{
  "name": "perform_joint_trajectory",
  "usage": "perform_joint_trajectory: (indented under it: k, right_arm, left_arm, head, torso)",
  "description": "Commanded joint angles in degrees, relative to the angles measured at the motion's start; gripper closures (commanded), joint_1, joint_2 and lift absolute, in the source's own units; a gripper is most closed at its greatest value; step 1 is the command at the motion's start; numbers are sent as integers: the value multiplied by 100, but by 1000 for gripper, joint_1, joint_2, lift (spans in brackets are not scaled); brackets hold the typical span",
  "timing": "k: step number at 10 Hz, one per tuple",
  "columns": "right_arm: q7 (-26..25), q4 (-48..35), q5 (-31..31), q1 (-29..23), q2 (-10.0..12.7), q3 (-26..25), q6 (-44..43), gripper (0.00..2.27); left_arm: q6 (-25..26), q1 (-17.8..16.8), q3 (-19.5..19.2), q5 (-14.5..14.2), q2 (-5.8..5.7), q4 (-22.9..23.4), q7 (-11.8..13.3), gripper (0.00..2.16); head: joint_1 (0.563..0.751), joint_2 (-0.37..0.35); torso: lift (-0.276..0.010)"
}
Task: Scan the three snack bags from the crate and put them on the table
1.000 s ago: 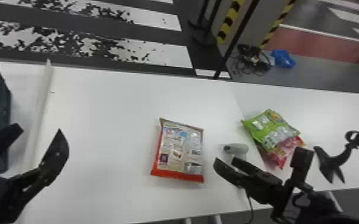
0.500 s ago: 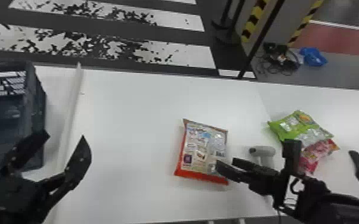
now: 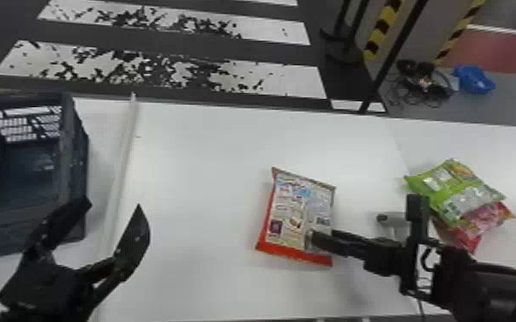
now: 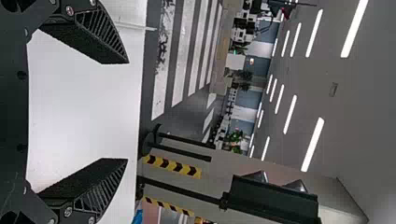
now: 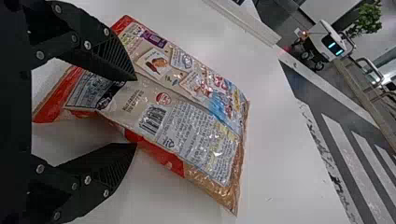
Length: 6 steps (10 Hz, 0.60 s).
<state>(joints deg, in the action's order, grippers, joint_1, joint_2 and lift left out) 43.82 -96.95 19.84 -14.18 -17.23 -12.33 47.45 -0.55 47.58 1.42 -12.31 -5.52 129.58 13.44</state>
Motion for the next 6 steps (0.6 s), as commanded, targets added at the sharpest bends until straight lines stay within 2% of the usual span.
perform_joint_trajectory:
  k: [1,3,4,5,6]
  right_arm:
    - [4,-53,90,-85,-9,-95,32,2243]
    - [4,-518,415,-208,-79,-279,243,2243]
    - [-14,-852,749,-261,-123,-464,366,2243]
    - [-93,-1037,1241,-261,-123,-719,436,2243]
    - [-295,-1151,1601,-226,-61,-991,401,2243]
  left_arm:
    - [-19,-47,25,1,25,-46,-8,137]
    - [-54,-91,113,124,51,-99,-61,137]
    - [-54,-91,139,291,77,-134,-184,137]
    - [-37,-100,148,317,86,-170,-201,137]
    - [-2,-108,218,475,112,-170,-254,137]
  head:
    - [695,-146]
    - [695,-153]
    - [695,-156]
    - [695,-156]
    - [695,-160]
  torso:
    - [-94]
    - [-94]
    - [-94]
    - [-94]
    - [-94]
